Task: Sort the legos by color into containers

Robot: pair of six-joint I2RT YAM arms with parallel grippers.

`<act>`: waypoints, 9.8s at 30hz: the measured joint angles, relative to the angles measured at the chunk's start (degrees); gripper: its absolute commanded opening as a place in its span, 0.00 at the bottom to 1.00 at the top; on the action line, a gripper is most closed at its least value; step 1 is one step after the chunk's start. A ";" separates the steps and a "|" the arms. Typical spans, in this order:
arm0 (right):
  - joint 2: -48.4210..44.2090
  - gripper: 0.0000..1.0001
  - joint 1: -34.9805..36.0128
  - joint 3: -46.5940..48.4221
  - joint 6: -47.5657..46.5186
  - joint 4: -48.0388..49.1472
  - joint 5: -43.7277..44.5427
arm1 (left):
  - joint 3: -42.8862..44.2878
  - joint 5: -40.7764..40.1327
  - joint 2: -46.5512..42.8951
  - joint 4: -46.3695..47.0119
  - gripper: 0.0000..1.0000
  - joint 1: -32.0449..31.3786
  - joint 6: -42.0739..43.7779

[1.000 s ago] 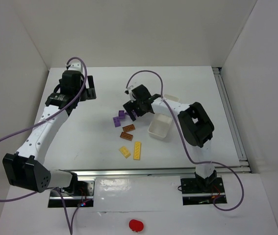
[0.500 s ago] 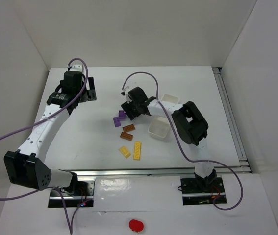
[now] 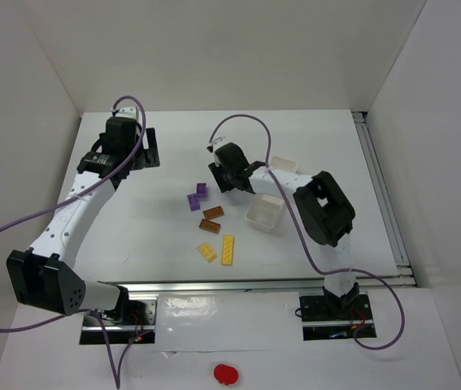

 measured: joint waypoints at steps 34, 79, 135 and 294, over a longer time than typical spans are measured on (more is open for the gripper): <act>-21.09 0.74 -14.60 -14.82 18.38 -1.09 16.09 | 7.28 9.62 9.27 -6.54 1.00 -1.64 -2.01; -8.44 0.66 15.87 -14.40 4.11 -3.61 -1.11 | 7.78 1.29 9.25 -10.43 1.00 -1.64 -6.27; -37.79 0.80 4.02 -28.57 13.92 -3.61 18.80 | 9.14 4.70 9.27 -10.73 1.00 -1.64 -6.12; -33.11 0.36 13.94 -24.55 47.34 -20.76 42.12 | 15.21 -1.49 11.19 -15.39 1.00 -1.64 -9.27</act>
